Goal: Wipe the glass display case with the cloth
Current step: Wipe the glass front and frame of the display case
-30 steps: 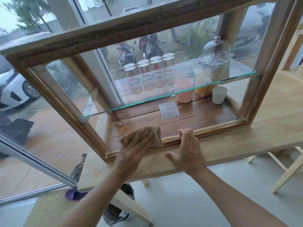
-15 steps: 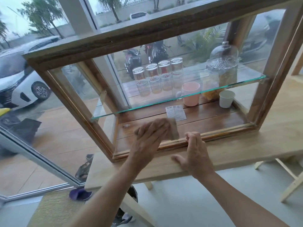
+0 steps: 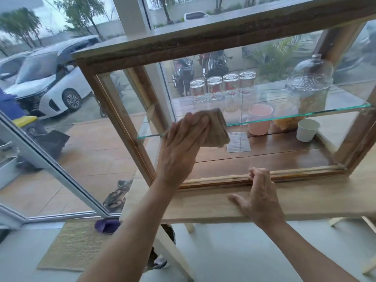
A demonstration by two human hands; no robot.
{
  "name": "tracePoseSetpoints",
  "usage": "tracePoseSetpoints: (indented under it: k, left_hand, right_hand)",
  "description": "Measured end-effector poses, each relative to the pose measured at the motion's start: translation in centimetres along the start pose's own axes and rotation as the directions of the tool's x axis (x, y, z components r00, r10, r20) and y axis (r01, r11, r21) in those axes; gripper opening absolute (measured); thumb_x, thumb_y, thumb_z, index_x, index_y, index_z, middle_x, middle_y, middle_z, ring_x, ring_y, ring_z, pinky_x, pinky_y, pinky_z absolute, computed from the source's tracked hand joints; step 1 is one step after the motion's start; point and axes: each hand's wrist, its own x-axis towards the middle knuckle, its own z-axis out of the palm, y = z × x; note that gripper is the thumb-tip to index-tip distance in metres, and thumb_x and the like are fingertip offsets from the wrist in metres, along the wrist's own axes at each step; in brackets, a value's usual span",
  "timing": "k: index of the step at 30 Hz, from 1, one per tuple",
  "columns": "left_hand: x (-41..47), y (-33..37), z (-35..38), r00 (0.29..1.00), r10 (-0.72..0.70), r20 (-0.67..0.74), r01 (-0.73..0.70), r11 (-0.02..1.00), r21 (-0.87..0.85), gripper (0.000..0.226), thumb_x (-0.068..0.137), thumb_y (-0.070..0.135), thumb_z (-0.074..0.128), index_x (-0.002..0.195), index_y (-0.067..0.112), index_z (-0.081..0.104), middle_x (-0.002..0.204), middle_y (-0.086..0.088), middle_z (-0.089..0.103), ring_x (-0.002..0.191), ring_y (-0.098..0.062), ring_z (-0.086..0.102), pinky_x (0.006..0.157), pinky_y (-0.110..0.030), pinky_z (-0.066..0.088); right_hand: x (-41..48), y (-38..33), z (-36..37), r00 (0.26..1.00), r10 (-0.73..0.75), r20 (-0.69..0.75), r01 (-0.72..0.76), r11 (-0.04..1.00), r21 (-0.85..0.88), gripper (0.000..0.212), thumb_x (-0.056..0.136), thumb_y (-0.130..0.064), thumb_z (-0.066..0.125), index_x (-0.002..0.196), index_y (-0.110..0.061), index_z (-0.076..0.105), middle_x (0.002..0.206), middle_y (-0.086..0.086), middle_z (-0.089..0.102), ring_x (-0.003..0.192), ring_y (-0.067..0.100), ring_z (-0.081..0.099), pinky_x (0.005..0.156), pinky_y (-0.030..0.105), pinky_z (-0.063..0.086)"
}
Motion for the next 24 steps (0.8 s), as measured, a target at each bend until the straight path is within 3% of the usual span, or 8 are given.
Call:
tracePoseSetpoints:
  k: [4,7,10,13,15,18,20,24]
  left_hand:
    - [-3.8,-2.3,-0.8,0.912,-0.363,-0.19,0.369,0.93,-0.004,0.068,0.081,-0.021,0.056,0.144,0.001,0.042,0.163,0.002,0.019,0.152,-0.022,0.009,0.123,-0.046,0.013]
    - [-7.1,4.3,1.7,0.801,-0.593,-0.082,0.581,0.803,-0.13,0.083,0.07,-0.033,0.043,0.147,-0.005,0.036,0.163,-0.012,0.017,0.152,-0.029,0.005,0.122,-0.054,0.012]
    - [-5.8,7.9,2.8,0.881,-0.473,0.032,0.471,0.865,-0.174,0.092,0.073,-0.024,0.037,0.155,0.013,0.019,0.166,0.004,-0.001,0.153,-0.025,0.0,0.123,-0.044,0.002]
    - [-3.0,3.1,1.5,0.95,-0.313,0.008,0.312,0.947,-0.08,0.08,0.078,-0.018,0.036,0.152,0.009,0.024,0.165,0.013,-0.002,0.152,-0.019,-0.001,0.123,-0.04,-0.001]
    - [-3.5,0.1,0.5,0.947,-0.315,-0.063,0.316,0.949,0.007,0.067,0.086,-0.017,0.035,0.148,0.006,0.03,0.165,0.013,0.0,0.152,-0.019,0.002,0.123,-0.041,0.003]
    - [-7.8,0.7,1.1,0.859,-0.503,-0.097,0.503,0.864,-0.026,0.067,0.085,-0.019,0.038,0.148,0.001,0.031,0.166,-0.001,0.009,0.152,-0.026,0.006,0.122,-0.05,0.011]
    - [-9.7,3.6,2.2,0.772,-0.635,-0.016,0.633,0.771,-0.073,0.08,0.076,-0.024,0.039,0.151,0.001,0.026,0.164,-0.013,0.01,0.152,-0.032,0.005,0.122,-0.053,0.012]
    - [-6.9,8.6,3.1,0.679,-0.729,0.091,0.728,0.651,-0.214,0.095,0.072,-0.017,0.029,0.155,0.009,-0.007,0.163,-0.008,-0.017,0.151,-0.035,-0.01,0.123,-0.048,-0.002]
  right_hand:
    - [-0.1,0.0,0.2,1.0,-0.004,-0.003,0.004,1.0,-0.005,0.091,0.052,-0.041,0.092,0.119,-0.006,0.042,0.11,0.005,0.046,0.097,0.024,0.054,0.084,0.038,0.049]
    - [0.0,-0.1,0.1,1.0,0.004,-0.008,-0.004,1.0,0.005,0.09,0.051,-0.038,0.093,0.118,-0.006,0.043,0.11,0.005,0.045,0.098,0.025,0.054,0.084,0.037,0.047]
    - [0.0,0.1,0.2,1.0,0.003,0.003,-0.003,1.0,-0.002,0.09,0.052,-0.038,0.092,0.119,-0.006,0.043,0.111,0.004,0.045,0.099,0.025,0.054,0.085,0.038,0.046]
    - [0.0,0.3,0.3,1.0,-0.003,0.005,0.003,1.0,0.003,0.09,0.052,-0.039,0.092,0.119,-0.006,0.042,0.11,0.004,0.045,0.098,0.025,0.054,0.085,0.036,0.045]
    - [0.0,0.3,0.3,1.0,-0.003,0.005,0.003,1.0,0.004,0.09,0.053,-0.039,0.092,0.119,-0.005,0.042,0.11,0.004,0.044,0.098,0.025,0.054,0.085,0.036,0.045]
    - [-0.1,0.1,0.4,1.0,-0.001,0.001,0.001,1.0,0.007,0.09,0.053,-0.039,0.092,0.119,-0.006,0.042,0.11,0.003,0.044,0.098,0.025,0.054,0.086,0.034,0.043]
    - [-0.1,0.1,0.4,1.0,0.001,-0.001,-0.001,1.0,0.01,0.09,0.052,-0.038,0.092,0.119,-0.006,0.041,0.11,0.003,0.043,0.098,0.025,0.054,0.087,0.034,0.043]
    - [-0.1,0.1,0.4,1.0,0.004,0.004,-0.004,1.0,0.001,0.09,0.053,-0.039,0.091,0.12,-0.005,0.041,0.11,0.004,0.043,0.098,0.026,0.054,0.087,0.038,0.044]
